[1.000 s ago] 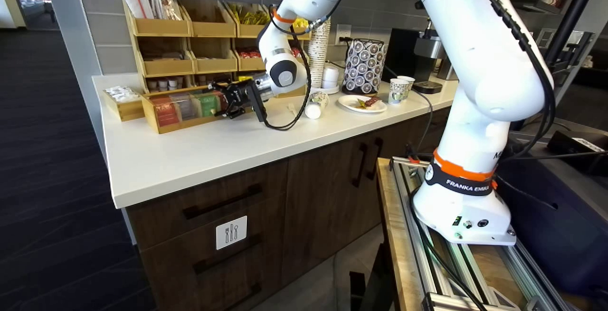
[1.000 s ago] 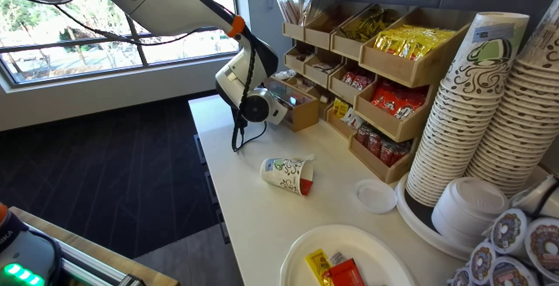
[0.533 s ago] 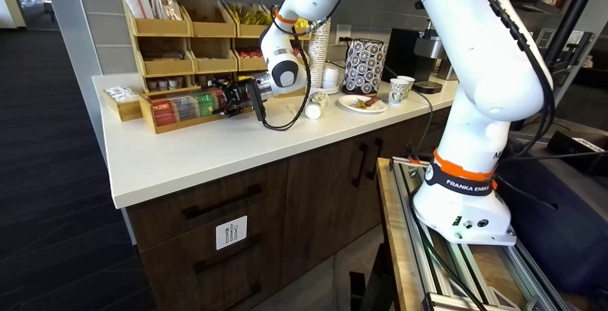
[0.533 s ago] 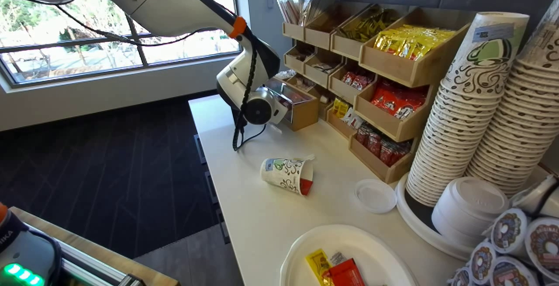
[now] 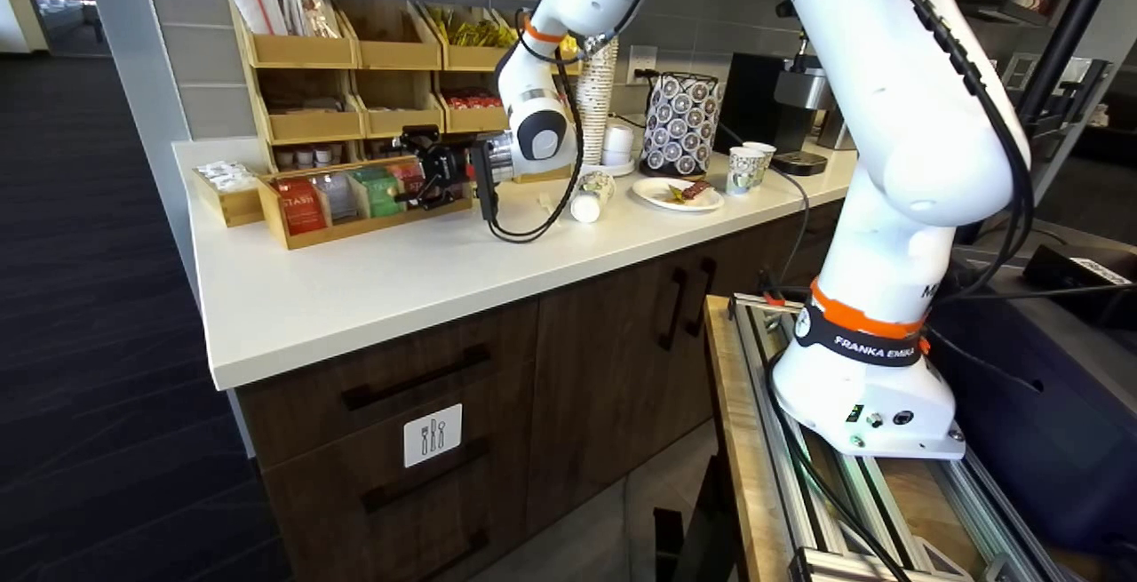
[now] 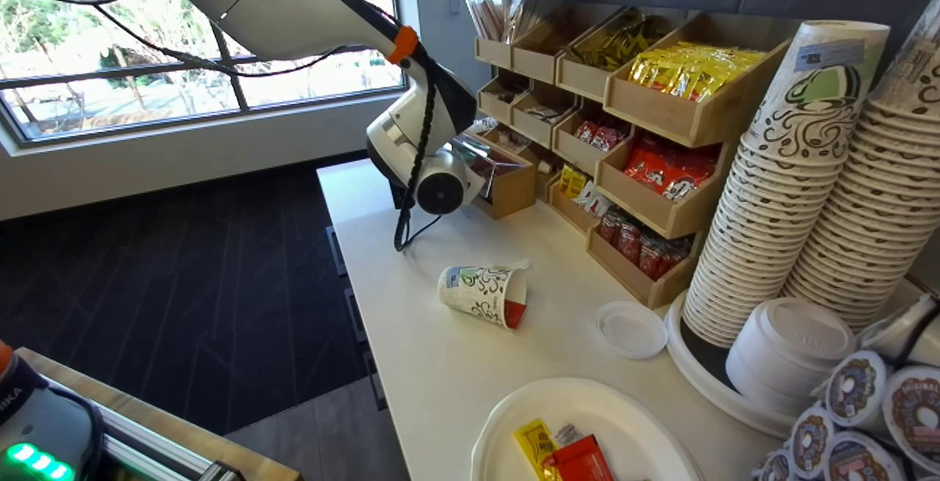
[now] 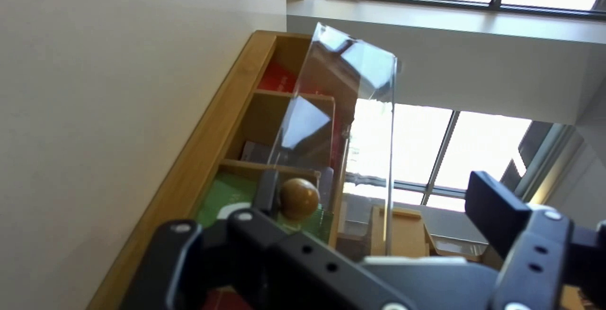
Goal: Open then close the lid of the rack
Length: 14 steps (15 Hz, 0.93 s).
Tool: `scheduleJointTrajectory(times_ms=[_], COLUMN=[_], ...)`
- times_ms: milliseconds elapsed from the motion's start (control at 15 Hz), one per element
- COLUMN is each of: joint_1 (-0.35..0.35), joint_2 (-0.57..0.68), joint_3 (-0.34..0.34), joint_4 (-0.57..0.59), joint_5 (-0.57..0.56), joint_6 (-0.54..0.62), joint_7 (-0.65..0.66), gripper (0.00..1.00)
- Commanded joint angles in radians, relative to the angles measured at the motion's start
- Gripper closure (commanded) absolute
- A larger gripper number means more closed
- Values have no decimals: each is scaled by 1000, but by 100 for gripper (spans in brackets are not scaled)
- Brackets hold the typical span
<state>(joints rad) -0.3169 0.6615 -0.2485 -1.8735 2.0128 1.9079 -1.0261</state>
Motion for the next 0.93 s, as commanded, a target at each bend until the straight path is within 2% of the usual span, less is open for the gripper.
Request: scheduleJointTrajectory(times_ms=[0,867], joint_1=[-12,-13], joint_2=[-46,-104], joint_3=[-8,-13], joint_4=[-48,-58], joint_5=[20,49], joint_6=[-60,-139], joint_7=[5,-24], gripper=[0,0])
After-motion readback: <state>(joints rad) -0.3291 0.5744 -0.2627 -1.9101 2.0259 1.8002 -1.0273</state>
